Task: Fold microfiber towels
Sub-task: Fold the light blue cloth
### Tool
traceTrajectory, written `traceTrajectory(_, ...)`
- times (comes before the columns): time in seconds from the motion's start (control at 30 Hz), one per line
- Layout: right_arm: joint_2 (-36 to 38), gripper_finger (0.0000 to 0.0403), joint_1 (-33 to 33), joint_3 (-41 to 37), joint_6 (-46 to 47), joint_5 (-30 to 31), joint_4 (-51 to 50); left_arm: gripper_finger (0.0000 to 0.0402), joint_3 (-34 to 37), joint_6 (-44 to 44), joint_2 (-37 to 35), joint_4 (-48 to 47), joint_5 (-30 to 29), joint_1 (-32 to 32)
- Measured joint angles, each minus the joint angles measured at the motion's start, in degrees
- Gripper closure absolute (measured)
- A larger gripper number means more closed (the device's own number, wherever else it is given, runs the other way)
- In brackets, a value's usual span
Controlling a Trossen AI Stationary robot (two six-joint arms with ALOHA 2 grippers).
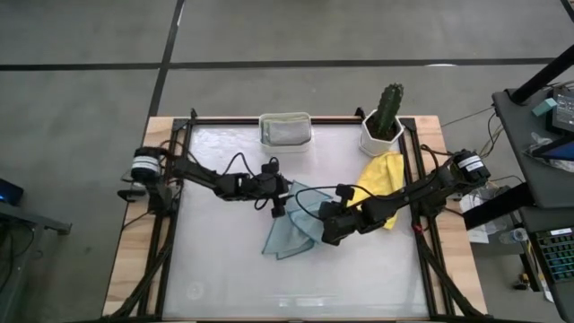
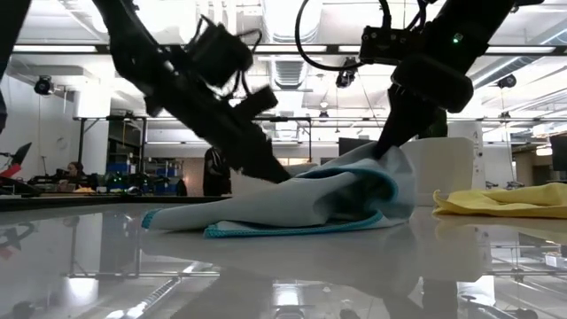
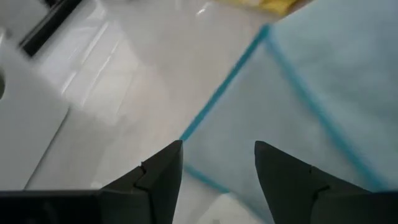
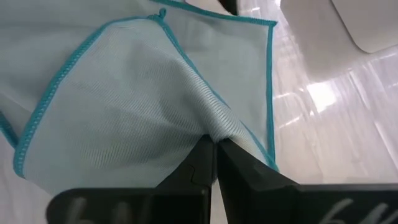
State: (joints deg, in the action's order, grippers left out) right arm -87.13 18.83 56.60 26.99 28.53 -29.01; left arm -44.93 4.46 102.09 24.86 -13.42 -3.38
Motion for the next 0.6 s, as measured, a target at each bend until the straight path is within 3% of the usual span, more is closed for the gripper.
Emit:
traceTrajectory(0.23,-0.20,0.0394,0.00,-0.01,-0.62,0.02,0.75,0.0217,-1.58,-5.64,5.47,0.85,0.01,-3.76)
traceTrajectory(0.43,-0.20,0.0394,0.00,-0.09,-0.69,0.04,0.99,0.0218,-4.08,-5.84,8.63,1.13,5.56,-4.16)
traceTrajectory(0.6,-0.20,0.0394,0.00,-0.31,-0.64,0.05,1.02,0.0268,-4.39,-5.88,8.91,0.87,5.87,-4.13)
